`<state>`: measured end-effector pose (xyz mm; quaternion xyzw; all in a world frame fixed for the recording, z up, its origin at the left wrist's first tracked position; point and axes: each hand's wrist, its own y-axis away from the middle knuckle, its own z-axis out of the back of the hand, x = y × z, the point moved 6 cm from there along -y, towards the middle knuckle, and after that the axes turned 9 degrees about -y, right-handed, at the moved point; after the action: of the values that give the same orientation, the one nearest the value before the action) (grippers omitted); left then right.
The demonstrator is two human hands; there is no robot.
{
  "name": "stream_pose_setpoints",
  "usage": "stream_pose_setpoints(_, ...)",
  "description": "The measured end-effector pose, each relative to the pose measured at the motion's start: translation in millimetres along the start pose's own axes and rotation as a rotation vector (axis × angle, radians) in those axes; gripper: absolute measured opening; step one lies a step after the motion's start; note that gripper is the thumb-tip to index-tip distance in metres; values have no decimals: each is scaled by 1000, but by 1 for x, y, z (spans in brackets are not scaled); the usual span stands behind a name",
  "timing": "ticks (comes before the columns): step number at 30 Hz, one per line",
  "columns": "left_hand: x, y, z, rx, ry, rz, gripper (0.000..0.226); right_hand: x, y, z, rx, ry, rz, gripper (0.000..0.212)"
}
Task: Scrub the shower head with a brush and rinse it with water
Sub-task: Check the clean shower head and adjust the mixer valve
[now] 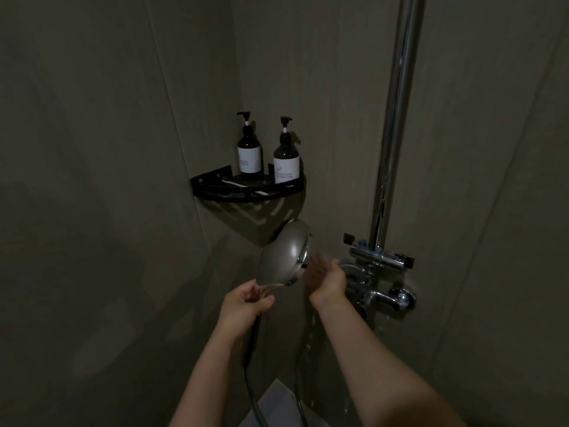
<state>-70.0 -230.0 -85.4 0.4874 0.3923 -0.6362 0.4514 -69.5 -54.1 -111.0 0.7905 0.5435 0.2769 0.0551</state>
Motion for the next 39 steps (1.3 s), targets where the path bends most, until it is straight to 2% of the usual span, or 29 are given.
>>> stream_pose_setpoints(5,1,0,2,-91,26,21,27,-2,1,1,72,-15,-13,52)
stream_pose_setpoints(16,10,-4,-1,-94,118,80,13,6,8,9,63,-3,-7,54)
stream_pose_setpoints(19,12,-5,0,-99,156,95,28,8,6,17,51,26,9,51)
stream_pose_setpoints(24,7,-6,-4,-84,149,96,10,13,-2,33,33,26,10,49)
stream_pose_setpoints(31,8,-10,-7,-79,174,119,33,19,-5,22,85,-3,25,49)
stream_pose_setpoints(34,2,-9,-6,-79,185,95,15,17,-11,32,84,228,-17,47)
stream_pose_setpoints(39,-12,-8,-3,-94,243,38,15,5,-13,107,31,1200,-309,31)
